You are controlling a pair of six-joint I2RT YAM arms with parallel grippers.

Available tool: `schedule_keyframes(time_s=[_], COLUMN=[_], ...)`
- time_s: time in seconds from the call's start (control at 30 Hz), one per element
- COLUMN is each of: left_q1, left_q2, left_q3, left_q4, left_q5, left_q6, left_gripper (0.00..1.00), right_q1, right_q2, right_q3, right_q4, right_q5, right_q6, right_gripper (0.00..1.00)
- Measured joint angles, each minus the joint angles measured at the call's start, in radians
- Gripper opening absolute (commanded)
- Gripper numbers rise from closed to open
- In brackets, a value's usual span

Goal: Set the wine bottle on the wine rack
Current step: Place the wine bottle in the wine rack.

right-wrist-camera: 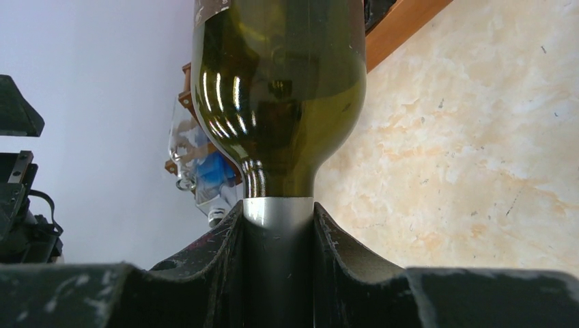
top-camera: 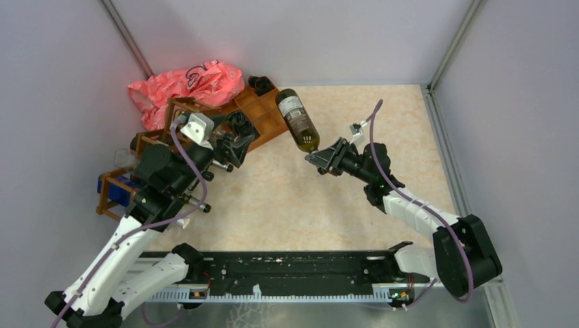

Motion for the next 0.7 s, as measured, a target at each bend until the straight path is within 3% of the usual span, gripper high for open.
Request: schedule_keyframes(time_s=[0.7], left_q1=[0.000], left_q2=[-0.037], left_q3=[0.070], left_q4=[-0.102], left_q5=[0.001], left_q6=[-0.007], left_gripper=[0.99], right_q1=[0.011], right_q2=[0.082], right_q3=[0.124], right_q4=[-0.008], right_q5=[0.004], right_q6=[0.016], right_gripper=[0.00])
